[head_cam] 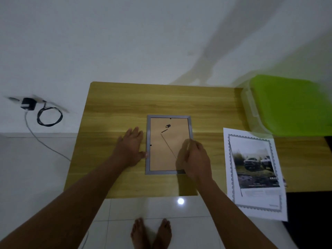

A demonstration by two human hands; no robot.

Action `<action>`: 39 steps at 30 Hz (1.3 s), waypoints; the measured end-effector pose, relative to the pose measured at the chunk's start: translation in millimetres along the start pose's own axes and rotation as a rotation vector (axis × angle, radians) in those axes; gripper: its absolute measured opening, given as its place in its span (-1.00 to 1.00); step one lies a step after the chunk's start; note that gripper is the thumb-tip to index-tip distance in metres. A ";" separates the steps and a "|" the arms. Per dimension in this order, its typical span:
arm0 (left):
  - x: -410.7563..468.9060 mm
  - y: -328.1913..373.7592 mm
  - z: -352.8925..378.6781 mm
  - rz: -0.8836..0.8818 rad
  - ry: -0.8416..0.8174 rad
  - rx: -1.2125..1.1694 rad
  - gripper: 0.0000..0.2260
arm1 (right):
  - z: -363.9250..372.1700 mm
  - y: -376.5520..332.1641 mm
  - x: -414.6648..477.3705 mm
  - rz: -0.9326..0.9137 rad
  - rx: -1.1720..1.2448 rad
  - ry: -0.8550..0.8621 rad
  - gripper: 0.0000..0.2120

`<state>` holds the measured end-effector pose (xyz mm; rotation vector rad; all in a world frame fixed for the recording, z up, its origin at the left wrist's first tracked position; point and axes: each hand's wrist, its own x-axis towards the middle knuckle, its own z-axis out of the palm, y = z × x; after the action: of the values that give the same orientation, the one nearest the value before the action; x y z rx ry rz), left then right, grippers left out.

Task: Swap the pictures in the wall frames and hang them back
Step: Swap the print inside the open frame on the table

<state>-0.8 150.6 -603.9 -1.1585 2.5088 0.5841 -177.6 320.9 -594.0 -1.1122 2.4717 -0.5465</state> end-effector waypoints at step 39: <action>-104.7 97.2 -119.3 0.138 0.232 -1.085 -0.26 | -147.5 -101.7 4.7 0.031 0.607 -0.170 -0.50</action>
<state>-24.4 217.4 -431.8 -1.3930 2.4384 2.1105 -188.5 283.4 -419.1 -0.8265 1.9665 -1.0522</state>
